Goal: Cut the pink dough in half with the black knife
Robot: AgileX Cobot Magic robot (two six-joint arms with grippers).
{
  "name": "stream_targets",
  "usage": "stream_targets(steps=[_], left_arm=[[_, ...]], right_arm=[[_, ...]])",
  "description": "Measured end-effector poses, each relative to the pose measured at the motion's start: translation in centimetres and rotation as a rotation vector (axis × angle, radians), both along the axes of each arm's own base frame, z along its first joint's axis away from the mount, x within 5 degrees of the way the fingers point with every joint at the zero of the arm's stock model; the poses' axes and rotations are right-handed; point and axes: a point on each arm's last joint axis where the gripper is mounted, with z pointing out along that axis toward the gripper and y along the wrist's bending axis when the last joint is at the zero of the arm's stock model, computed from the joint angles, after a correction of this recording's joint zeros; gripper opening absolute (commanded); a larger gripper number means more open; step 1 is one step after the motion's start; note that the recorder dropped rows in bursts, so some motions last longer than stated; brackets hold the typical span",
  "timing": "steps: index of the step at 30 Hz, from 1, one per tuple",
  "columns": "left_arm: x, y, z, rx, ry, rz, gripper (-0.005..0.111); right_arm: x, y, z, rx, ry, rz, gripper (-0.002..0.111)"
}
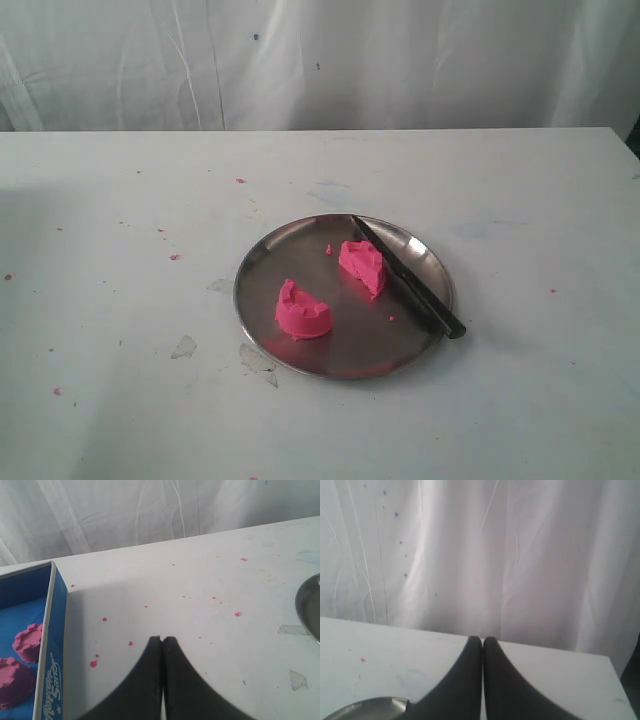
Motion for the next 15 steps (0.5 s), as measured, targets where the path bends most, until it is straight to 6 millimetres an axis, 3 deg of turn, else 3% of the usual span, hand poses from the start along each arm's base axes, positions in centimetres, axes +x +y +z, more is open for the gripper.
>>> stream_targets(steps=[5, 10, 15], left_arm=[[0.0, 0.0, 0.0, 0.000, 0.000, 0.000, 0.000], [0.0, 0.0, 0.0, 0.000, 0.000, 0.000, 0.000], [0.0, 0.0, 0.0, 0.000, 0.000, 0.000, 0.000]], right_arm=[[-2.7, -0.5, -1.9, 0.008, -0.106, 0.005, 0.000], [-4.6, -0.9, -2.4, -0.010, -0.107, -0.001, 0.000], [-6.1, -1.6, -2.2, -0.205, -0.167, -0.048, 0.000]])
